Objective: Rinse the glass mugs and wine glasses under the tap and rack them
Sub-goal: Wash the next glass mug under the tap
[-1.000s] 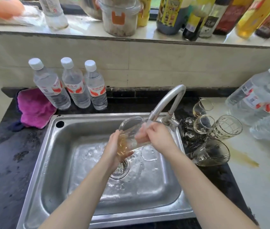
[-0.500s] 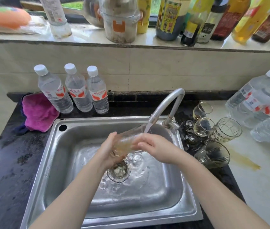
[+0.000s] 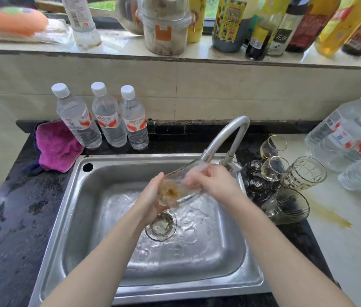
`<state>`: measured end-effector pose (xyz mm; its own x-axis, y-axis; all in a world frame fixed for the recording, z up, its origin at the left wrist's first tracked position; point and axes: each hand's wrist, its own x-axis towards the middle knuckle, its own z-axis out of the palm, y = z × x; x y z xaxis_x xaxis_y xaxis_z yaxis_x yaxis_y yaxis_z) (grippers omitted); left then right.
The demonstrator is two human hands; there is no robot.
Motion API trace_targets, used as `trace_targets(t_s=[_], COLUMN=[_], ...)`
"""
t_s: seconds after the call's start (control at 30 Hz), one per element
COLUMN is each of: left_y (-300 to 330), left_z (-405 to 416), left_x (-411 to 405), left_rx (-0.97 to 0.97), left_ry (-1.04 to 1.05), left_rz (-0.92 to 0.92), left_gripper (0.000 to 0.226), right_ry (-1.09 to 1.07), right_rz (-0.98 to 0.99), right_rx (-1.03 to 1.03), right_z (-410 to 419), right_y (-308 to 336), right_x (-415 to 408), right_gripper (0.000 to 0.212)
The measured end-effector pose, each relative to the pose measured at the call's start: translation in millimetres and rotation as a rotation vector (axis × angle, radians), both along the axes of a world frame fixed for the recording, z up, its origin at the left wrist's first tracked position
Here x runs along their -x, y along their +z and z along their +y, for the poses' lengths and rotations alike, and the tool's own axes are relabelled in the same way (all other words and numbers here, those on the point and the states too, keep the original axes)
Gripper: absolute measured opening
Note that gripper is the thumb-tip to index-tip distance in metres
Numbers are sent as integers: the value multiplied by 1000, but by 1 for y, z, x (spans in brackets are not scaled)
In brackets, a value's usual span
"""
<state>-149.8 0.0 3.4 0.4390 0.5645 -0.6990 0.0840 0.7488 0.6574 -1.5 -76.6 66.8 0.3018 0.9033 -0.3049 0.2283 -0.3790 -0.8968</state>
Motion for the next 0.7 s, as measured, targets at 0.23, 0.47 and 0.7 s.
trace_targets(t_s=[0.23,0.47,0.7], left_y=[5,11,4], left_z=[14,-4,-4], left_x=[4,-12,-9], left_rx=[158,39,-40], left_ry=[73,168,99], left_rz=[98,42,89], left_gripper=[45,29,32], right_ry=[385,-11,-65], right_rz=[-62,-91,-19], right_rx=[132,19,55], right_z=[-16,0,8], right_y=[1,1,3], right_x=[-10,2,-1], right_gripper=[24,24,16])
